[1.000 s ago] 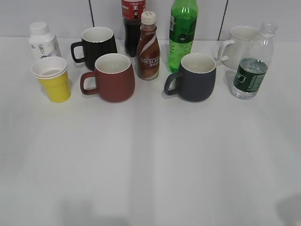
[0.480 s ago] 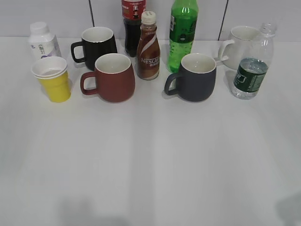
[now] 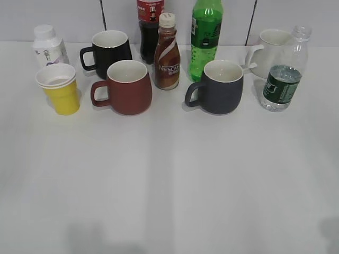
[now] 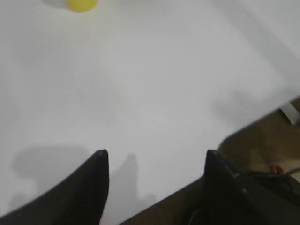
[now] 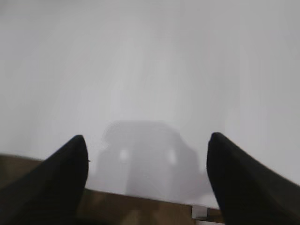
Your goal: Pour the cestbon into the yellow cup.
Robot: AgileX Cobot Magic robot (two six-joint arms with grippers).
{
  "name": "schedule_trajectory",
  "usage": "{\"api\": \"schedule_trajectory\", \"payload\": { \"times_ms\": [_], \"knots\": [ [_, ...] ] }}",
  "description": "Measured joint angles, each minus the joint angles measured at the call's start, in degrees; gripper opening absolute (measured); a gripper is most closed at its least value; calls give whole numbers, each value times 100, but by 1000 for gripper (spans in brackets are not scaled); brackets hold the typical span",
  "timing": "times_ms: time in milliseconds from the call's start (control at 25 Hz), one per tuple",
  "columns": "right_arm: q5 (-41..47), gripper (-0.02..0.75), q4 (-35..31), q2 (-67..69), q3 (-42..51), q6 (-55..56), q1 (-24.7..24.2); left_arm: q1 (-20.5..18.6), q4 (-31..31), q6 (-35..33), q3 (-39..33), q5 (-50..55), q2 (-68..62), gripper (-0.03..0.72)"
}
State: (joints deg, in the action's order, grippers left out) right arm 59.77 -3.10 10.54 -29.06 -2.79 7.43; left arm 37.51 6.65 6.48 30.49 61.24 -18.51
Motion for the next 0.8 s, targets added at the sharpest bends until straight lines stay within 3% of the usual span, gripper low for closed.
{"api": "schedule_trajectory", "payload": {
  "times_ms": [80, 280, 400, 800],
  "knots": [
    [0, 591, 0, -109, 0, 0, -165, -403, 0, 0, 0, 0, 41, 484],
    [-5, 591, 0, -673, 0, 0, -435, -2091, 15, 0, 0, -13, 705, 484],
    [-5, 591, 0, -992, 0, 0, -511, -2712, 42, 0, 0, -13, 1210, 484],
    [-15, 591, -17, -1089, 0, 0, -516, -2874, 42, 0, -33, -11, 1885, 484]
  ]
}}
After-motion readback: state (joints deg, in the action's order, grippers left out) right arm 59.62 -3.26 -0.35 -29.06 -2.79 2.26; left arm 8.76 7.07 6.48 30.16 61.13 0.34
